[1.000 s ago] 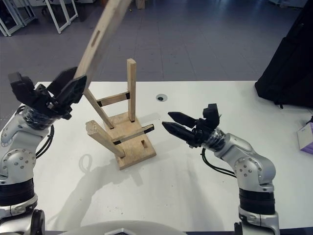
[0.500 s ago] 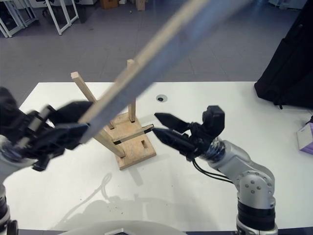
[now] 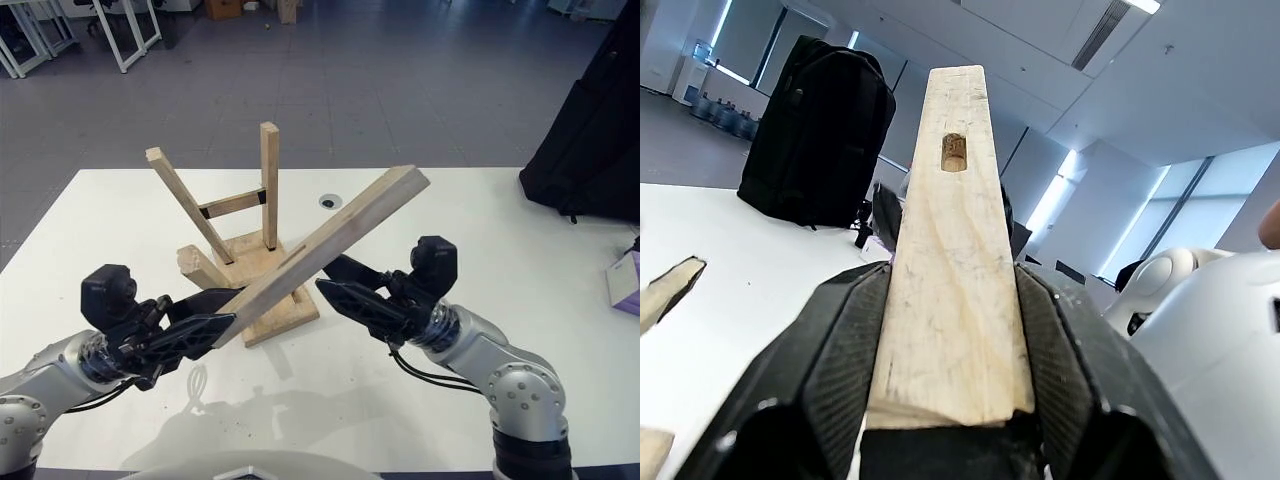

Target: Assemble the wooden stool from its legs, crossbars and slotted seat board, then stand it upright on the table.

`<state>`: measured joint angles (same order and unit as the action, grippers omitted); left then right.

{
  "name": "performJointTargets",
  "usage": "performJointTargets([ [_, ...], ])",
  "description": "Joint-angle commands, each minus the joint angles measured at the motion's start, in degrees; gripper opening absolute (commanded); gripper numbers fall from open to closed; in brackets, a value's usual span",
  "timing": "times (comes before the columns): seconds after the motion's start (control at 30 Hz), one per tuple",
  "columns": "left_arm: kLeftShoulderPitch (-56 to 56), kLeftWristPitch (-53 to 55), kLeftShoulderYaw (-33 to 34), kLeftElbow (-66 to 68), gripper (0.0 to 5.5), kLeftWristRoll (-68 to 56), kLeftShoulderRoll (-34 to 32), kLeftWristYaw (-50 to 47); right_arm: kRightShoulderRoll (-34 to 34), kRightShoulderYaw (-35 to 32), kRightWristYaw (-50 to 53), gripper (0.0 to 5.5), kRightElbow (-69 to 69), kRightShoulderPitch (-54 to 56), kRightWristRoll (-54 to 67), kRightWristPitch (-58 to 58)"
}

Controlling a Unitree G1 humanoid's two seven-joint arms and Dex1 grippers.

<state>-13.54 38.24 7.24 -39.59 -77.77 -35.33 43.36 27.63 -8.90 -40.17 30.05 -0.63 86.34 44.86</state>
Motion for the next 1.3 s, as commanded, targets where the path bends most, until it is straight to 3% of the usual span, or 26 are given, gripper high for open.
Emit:
performJointTargets([
  [0.03,-1.58,-0.70,-1.93,1.44,2.02,4.59,0.47,2.80,-0.65,-0.16,4.27,3.51,-1.74,3.04,4.84,0.12],
  [0.17,-1.88,-1.73,-2.88,1.66,2.02,6.65,2.26,2.80,-0.22,-0.62,6.32,3.51,-2.23,4.70,8.02,0.16],
  [0.43,0.92,-1.28,-1.38,1.19,2.02,3.83,3.94,0.44,0.71,-0.20,5.78,2.03,-3.02,4.53,8.62,1.18],
  [0.7,3.27,0.30,-2.92,-0.04,2.02,2.89,3.59,-2.74,0.08,-0.42,4.47,2.01,-2.34,4.96,6.09,-0.28],
  [0.87,3.06,-0.41,-1.85,3.00,2.78,4.37,4.03,-3.85,2.03,1.73,-1.08,2.00,-0.99,3.34,-6.13,-2.62],
  [1.07,1.76,-0.90,-0.94,5.99,3.73,7.52,2.61,0.02,11.30,-0.47,-14.35,2.00,-10.01,5.96,-16.07,-2.53],
  [1.17,1.42,-0.92,-1.17,5.99,3.78,8.76,2.52,1.62,12.29,1.56,-18.08,2.00,-19.99,10.47,-28.34,-9.68],
  [1.3,1.43,-0.61,-1.49,5.65,3.78,9.61,2.53,3.00,7.24,2.06,-14.90,2.00,-26.82,15.59,-38.34,-18.34],
])
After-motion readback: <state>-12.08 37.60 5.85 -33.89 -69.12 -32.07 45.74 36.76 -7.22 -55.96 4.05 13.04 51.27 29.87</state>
